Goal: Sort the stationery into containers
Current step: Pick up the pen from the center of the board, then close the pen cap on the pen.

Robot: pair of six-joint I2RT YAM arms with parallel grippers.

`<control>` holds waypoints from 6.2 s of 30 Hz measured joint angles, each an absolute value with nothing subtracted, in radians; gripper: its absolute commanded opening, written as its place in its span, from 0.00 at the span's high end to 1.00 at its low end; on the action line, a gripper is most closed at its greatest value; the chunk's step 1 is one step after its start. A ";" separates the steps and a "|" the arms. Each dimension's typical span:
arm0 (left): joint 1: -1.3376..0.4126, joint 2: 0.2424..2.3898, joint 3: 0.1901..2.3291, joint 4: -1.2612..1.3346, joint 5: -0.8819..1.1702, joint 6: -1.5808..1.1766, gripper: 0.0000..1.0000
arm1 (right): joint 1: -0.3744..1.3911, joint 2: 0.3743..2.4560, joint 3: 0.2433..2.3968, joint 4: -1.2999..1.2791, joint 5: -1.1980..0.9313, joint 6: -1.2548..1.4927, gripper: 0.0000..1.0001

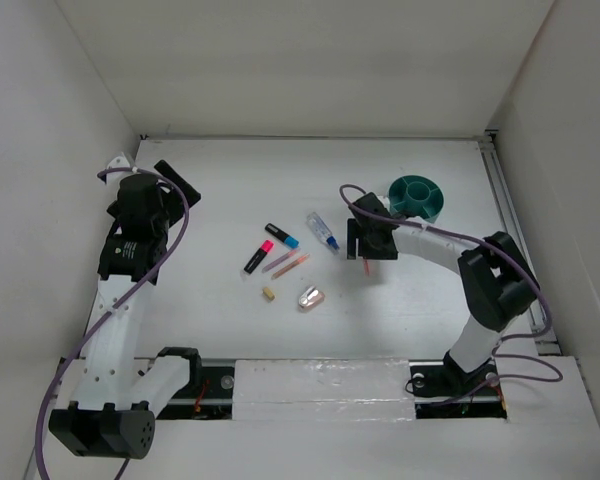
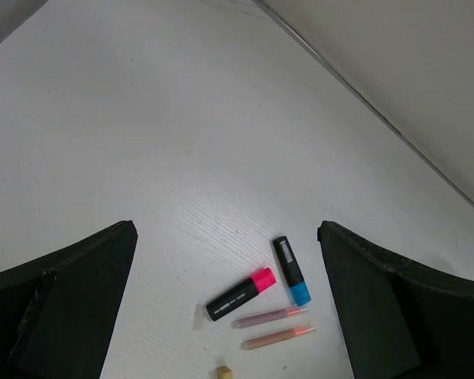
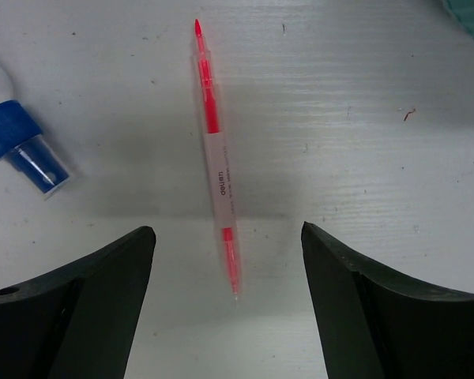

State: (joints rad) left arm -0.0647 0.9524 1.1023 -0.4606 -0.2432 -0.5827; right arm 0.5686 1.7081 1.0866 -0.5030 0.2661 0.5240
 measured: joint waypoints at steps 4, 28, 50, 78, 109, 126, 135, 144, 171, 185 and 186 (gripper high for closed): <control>-0.065 0.952 1.102 -0.461 -0.241 -0.582 0.00 | 0.565 1.754 1.086 -0.499 0.262 0.524 0.22; -0.072 0.952 1.102 -0.461 -0.235 -0.580 0.00 | 0.549 1.783 1.098 -0.459 0.224 0.490 1.00; -0.102 0.946 0.841 -0.507 -0.141 -0.771 0.00 | 0.659 1.620 1.163 -0.513 0.232 0.479 1.00; -0.308 1.282 0.747 -0.411 -0.109 -0.811 0.07 | 0.691 1.497 1.095 -0.486 0.227 0.479 1.00; -0.384 1.438 0.764 -0.488 -0.172 -0.828 0.19 | 0.695 1.464 1.018 -0.441 0.232 0.475 1.00; -0.385 1.525 0.836 -0.516 -0.223 -0.828 0.31 | 0.688 1.441 1.014 -0.437 0.231 0.470 1.00; -0.385 1.546 0.853 -0.516 -0.234 -0.829 0.50 | 0.688 1.382 1.007 -0.432 0.227 0.467 1.00; -0.385 1.576 0.882 -0.516 -0.233 -0.829 0.56 | 0.681 1.351 0.980 -0.430 0.225 0.467 1.00; -0.383 1.584 0.886 -0.441 -0.181 -0.797 1.00 | 0.673 1.334 0.979 -0.418 0.182 0.459 1.00; -0.385 1.454 1.118 -0.388 -0.008 -0.715 1.00 | 0.722 1.336 0.947 -0.243 -0.133 0.492 1.00; -0.385 1.444 1.146 -0.379 -0.001 -0.710 1.00 | 0.727 1.336 0.938 -0.218 -0.159 0.505 1.00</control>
State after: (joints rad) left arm -0.3847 1.4445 1.1461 -0.3790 -0.0010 -0.7101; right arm 0.7265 1.3357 0.9379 -0.2184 -0.1593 0.5049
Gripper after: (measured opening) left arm 0.036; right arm 0.057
